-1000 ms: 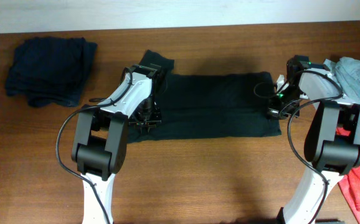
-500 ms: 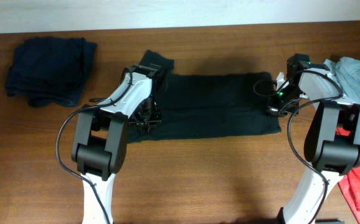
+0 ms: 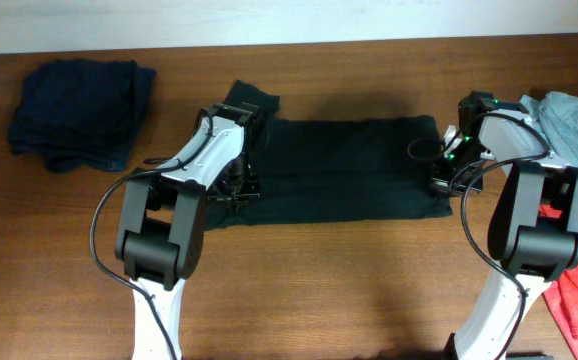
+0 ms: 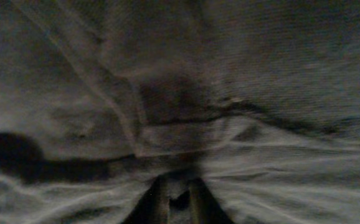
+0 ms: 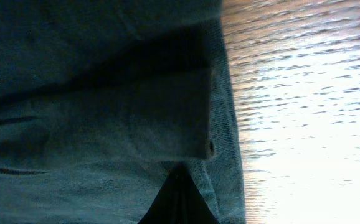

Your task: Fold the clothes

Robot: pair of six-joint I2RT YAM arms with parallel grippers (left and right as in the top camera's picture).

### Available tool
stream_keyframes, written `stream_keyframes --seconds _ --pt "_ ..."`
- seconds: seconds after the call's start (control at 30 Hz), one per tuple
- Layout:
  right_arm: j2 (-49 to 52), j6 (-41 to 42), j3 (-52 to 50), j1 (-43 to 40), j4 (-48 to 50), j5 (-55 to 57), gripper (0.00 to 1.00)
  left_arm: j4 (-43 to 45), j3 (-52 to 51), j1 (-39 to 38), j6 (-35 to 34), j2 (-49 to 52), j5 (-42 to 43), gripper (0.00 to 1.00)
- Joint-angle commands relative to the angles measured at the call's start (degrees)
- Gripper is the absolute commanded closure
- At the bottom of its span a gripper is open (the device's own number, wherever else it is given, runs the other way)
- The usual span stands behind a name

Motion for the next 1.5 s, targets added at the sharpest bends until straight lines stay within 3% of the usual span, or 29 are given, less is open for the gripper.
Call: stream_keyframes --seconds 0.0,0.4,0.53,0.6,0.8,1.0,1.13,1.17,1.2,1.23,1.47 --pt "-0.5 -0.4 0.1 0.5 0.5 3.4 0.96 0.3 -0.9 0.4 0.0 0.6 -1.1 0.99" --pt "-0.5 -0.4 0.1 0.6 1.2 2.7 0.94 -7.0 14.3 0.3 2.4 0.6 -1.7 1.0" --pt "-0.5 -0.4 0.1 0.5 1.2 2.8 0.88 -3.1 15.9 0.2 13.9 0.6 8.3 1.0" --pt "-0.5 -0.4 0.1 0.5 1.2 2.8 0.87 -3.3 15.9 0.3 16.4 0.6 10.8 1.0" --pt "-0.5 -0.4 0.1 0.5 1.2 2.8 0.86 -10.9 15.8 0.5 13.9 0.6 -0.5 0.99" --pt "-0.5 -0.4 0.1 0.5 1.2 2.8 0.86 -13.1 13.4 0.4 13.0 0.6 -1.9 0.98" --pt "-0.5 -0.4 0.1 0.5 1.2 2.8 0.86 -10.8 8.3 0.3 11.5 0.6 -1.7 0.91" --pt "-0.5 -0.4 0.1 0.5 1.2 2.8 0.85 -9.9 6.6 0.3 11.5 0.6 -1.7 0.82" --pt "-0.5 -0.4 0.1 0.5 1.2 2.8 0.85 -8.5 4.5 0.3 11.5 0.6 -1.7 0.65" --pt "-0.5 -0.4 0.1 0.5 1.2 2.8 0.85 -7.8 3.4 0.3 11.5 0.6 -1.6 0.59" --pt "-0.5 -0.4 0.1 0.5 1.2 2.8 0.85 -8.1 6.1 1.0 10.6 -1.2 0.3 0.59"
